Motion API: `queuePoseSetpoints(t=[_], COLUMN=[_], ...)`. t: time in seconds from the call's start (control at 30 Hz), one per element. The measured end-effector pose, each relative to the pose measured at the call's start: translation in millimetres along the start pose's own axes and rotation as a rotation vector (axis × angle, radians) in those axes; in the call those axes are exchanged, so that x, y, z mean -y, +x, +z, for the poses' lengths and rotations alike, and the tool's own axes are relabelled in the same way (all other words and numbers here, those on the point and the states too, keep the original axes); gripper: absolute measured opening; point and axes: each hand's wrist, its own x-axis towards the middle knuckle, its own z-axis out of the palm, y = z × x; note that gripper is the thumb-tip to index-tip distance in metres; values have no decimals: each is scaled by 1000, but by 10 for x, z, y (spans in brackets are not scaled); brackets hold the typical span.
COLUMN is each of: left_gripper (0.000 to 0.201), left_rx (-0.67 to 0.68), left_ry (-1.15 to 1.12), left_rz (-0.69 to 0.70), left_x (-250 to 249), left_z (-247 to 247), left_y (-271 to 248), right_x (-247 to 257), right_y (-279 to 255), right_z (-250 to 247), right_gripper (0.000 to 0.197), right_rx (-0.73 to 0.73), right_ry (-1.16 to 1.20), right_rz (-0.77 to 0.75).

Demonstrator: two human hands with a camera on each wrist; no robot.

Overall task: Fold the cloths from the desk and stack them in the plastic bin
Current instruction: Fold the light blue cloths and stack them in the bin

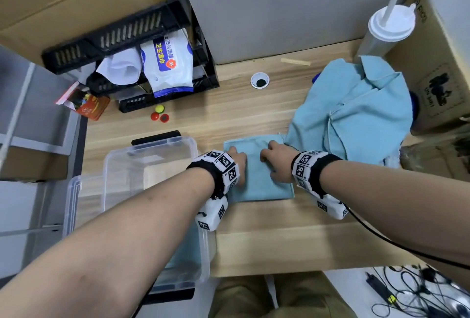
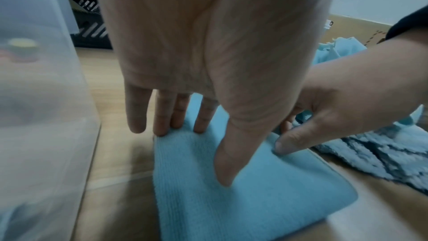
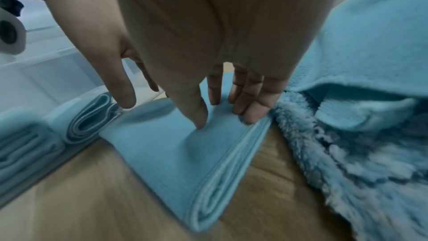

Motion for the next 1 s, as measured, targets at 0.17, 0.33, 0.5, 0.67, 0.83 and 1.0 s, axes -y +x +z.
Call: queuePoseSetpoints(t=[0.17, 0.33, 0.5, 0.67, 0.83, 1.0], left_gripper=[42, 50, 52, 49, 50, 65], left_rx=[-83, 15, -28, -58, -77, -40], left_ry=[-82, -22, -11, -17, -20, -9], left_rz=[41, 105, 104, 102, 123, 133], left_x=[-58, -143, -160, -101, -124, -141], left_z=[-95, 40, 161, 246, 246, 274], left_y=[-346, -407, -398, -347, -373, -397], right_x=[90, 216, 194, 189, 157, 178], right_y=[-217, -341, -411, -546, -555, -456], right_z=[70, 248, 523, 511, 403, 536], right_gripper=[49, 78, 102, 84, 70, 77], right_rx=[-199, -109, -172, -417, -388, -126], right_ry=[-18, -159, -239, -210, -143, -265], right_rz=[-132, -182, -65, 193, 48, -117])
